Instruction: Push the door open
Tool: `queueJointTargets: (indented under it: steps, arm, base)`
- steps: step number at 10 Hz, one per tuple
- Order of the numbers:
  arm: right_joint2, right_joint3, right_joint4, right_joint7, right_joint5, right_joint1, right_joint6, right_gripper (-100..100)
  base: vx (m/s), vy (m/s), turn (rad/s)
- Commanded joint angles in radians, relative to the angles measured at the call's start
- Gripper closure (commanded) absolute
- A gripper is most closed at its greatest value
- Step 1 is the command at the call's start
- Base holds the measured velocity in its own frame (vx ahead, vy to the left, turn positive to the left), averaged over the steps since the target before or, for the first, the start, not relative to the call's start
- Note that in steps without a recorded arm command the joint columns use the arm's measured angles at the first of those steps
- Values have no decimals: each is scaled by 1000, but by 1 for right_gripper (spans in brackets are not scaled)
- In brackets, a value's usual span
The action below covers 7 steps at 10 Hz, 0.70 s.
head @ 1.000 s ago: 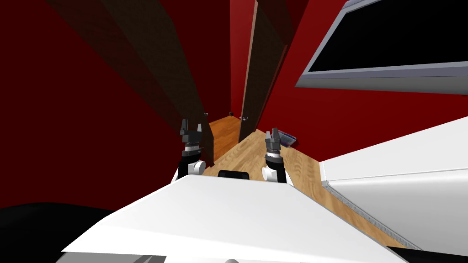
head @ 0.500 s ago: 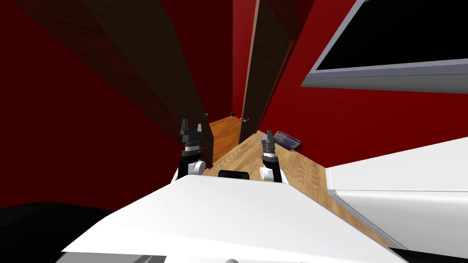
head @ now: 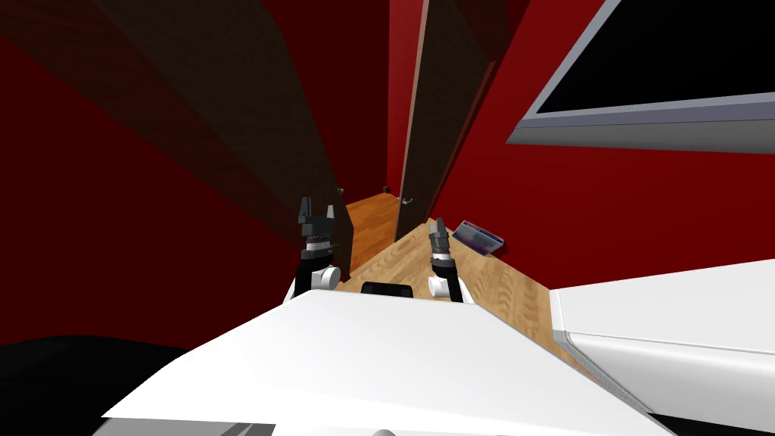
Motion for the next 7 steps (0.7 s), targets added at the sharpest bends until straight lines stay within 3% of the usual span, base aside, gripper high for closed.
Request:
queueJointTargets:
  steps: [1,7]
  arm:
    - [-1,4,45,-3,0,-18,-11,-100]
    - [-7,22,175,-18,2,-69,-27,-100]
  base:
    - [68,-78,67]
    - [85,-80,72]
